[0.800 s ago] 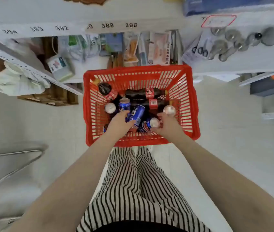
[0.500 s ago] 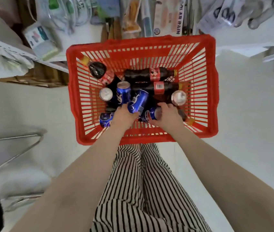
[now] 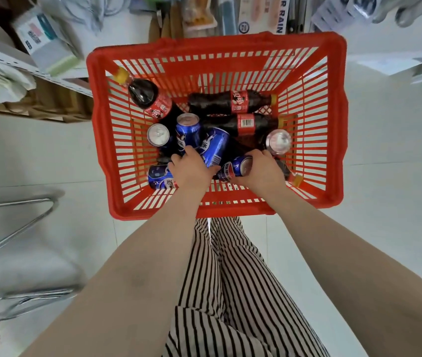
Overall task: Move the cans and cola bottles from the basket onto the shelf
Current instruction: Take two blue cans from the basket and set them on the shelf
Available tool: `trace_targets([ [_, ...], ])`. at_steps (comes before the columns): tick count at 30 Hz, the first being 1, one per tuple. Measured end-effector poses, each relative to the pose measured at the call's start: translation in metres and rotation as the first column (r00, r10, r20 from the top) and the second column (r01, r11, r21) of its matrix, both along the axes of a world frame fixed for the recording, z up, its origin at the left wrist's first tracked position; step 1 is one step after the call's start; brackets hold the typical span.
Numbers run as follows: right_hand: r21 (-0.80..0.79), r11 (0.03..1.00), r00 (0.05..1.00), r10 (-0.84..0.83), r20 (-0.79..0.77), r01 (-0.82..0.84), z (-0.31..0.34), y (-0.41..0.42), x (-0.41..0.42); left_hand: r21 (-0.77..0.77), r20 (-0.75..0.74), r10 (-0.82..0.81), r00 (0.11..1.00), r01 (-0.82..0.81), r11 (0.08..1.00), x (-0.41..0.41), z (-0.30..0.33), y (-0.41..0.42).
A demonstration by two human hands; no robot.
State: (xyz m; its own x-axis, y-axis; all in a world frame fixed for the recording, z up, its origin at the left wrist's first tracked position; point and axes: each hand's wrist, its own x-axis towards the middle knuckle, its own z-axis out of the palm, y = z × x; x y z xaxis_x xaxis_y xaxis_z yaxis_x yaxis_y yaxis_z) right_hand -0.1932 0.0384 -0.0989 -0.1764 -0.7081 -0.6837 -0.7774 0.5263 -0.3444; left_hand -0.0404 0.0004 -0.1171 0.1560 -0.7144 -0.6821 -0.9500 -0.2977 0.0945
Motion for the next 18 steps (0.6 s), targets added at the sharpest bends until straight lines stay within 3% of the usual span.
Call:
trace_targets([
  [4,-0.026,0.999,0.999,-0.037,-0.005,0.037,0.020,-0.002,-0.007,0.033,-0.108,0.098,0.989,-0.095,0.995,0.007,0.012,-0.010],
  [8,-0.019,0.981,0.977,-0.192,0.092,0.195,0.057,-0.011,-0.018,0.136,-0.301,0.277,0.913,-0.246,0.960,0.022,0.043,-0.022],
  [10,-0.044,0.953,0.941,-0.289,0.179,0.301,0.079,-0.011,-0.025,0.242,-0.403,0.473,0.783,-0.408,0.880,0.028,0.065,-0.026],
  [12,-0.034,0.913,0.882,-0.382,0.277,0.406,0.103,-0.010,-0.033,0.449,-0.492,0.691,0.530,-0.525,0.723,0.032,0.093,-0.028],
  [15,0.084,0.810,0.711,-0.555,0.432,0.580,0.140,-0.005,-0.044,0.716,-0.486,0.850,0.202,-0.465,0.520,0.040,0.142,-0.032],
  [16,0.117,0.775,0.651,-0.593,0.474,0.621,0.153,-0.003,-0.046,0.756,-0.479,0.866,0.144,-0.433,0.490,0.042,0.154,-0.035],
  [18,0.144,0.713,0.540,-0.631,0.557,0.686,0.176,-0.001,-0.048,0.765,-0.512,0.848,0.134,-0.378,0.522,0.044,0.179,-0.042],
])
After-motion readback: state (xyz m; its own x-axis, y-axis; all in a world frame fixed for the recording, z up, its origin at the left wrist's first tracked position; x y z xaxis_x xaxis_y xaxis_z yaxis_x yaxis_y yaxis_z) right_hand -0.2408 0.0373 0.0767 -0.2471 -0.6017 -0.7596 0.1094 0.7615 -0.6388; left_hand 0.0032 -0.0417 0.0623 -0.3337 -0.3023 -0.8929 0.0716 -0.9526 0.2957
